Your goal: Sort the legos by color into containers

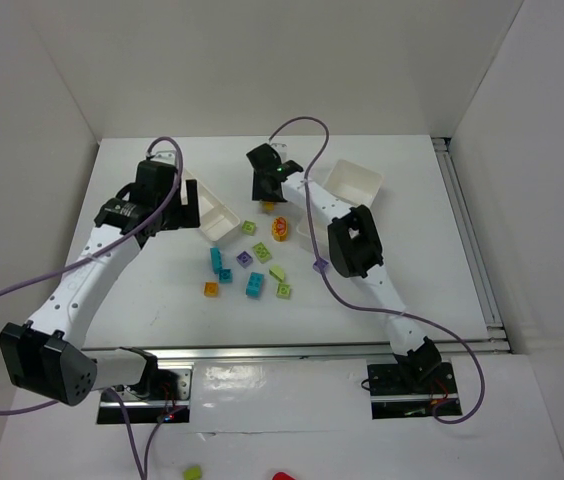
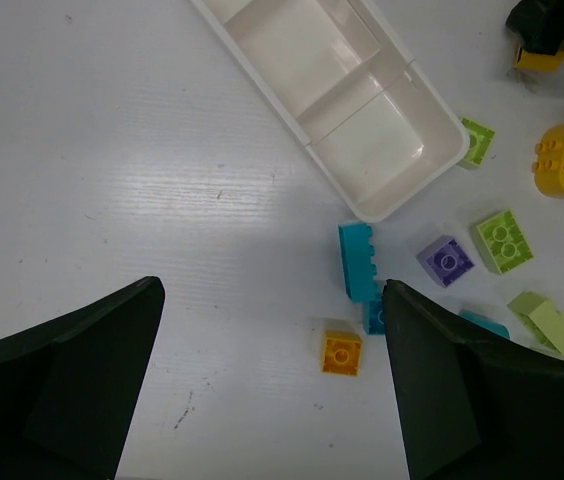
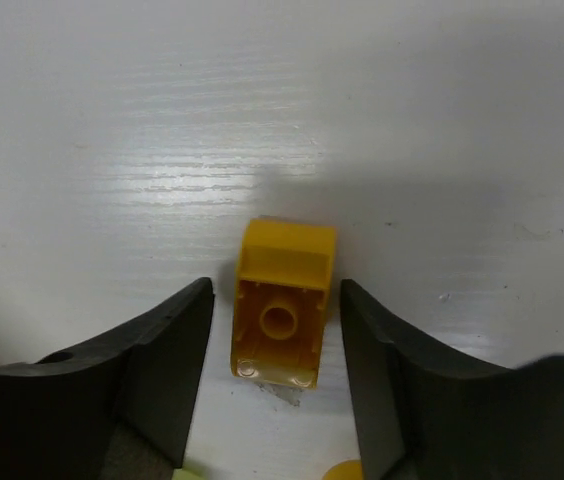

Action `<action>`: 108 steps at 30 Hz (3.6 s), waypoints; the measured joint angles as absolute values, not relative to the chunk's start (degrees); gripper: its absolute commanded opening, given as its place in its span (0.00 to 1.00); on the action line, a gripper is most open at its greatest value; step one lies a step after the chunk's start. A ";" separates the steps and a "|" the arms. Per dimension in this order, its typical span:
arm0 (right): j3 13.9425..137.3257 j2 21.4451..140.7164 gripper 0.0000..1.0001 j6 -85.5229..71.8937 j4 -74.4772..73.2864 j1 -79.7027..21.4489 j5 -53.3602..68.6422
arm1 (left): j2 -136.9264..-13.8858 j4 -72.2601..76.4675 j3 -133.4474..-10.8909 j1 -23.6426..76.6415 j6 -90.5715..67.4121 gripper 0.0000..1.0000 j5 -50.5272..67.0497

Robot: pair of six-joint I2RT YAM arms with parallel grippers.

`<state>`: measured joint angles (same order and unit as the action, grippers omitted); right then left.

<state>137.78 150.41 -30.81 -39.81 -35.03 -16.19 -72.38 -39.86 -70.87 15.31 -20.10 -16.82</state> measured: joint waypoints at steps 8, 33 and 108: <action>139.81 150.63 0.29 -27.00 -39.86 -35.20 -16.78 | -73.38 -39.94 -70.94 15.38 -19.88 0.99 -16.73; 104.66 117.60 0.48 -25.06 -31.29 -15.35 -22.04 | -77.56 -39.53 -65.54 21.98 -24.27 0.89 -9.13; 97.32 114.37 0.85 -22.83 -31.29 -15.75 -20.64 | -82.89 -35.55 -52.40 24.71 -31.81 0.82 -7.53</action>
